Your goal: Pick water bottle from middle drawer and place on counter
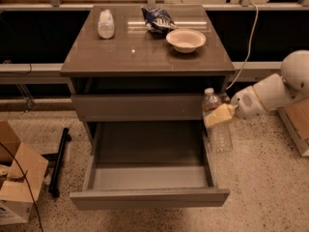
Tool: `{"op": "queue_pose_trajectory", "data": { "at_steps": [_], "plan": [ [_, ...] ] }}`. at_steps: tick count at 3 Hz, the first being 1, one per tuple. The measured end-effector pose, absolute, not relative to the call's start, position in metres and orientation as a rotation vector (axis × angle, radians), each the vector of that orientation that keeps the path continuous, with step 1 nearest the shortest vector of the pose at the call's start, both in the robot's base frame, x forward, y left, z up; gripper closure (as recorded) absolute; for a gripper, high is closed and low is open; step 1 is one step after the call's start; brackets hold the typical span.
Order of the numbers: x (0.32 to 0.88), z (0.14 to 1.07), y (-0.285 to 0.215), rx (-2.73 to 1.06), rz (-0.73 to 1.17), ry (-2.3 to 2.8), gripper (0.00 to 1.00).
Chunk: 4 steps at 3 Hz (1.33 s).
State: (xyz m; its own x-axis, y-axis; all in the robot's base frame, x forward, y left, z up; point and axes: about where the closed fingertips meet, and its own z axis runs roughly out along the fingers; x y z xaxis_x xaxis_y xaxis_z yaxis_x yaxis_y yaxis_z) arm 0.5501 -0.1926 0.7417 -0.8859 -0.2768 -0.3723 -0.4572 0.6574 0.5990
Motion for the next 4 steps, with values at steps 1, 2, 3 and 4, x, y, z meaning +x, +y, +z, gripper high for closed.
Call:
{"op": "queue_pose_trajectory", "data": {
  "at_steps": [1, 2, 3, 4],
  "plan": [
    [0.561, 0.760, -0.200, -0.580, 1.034, 2.589, 1.00],
    [0.562, 0.763, -0.199, -0.585, 1.025, 2.585, 1.00],
    [0.590, 0.807, -0.182, -0.681, 0.834, 2.513, 1.00],
    [0.619, 0.865, -0.131, -0.887, 0.559, 2.426, 1.00]
  ]
}}
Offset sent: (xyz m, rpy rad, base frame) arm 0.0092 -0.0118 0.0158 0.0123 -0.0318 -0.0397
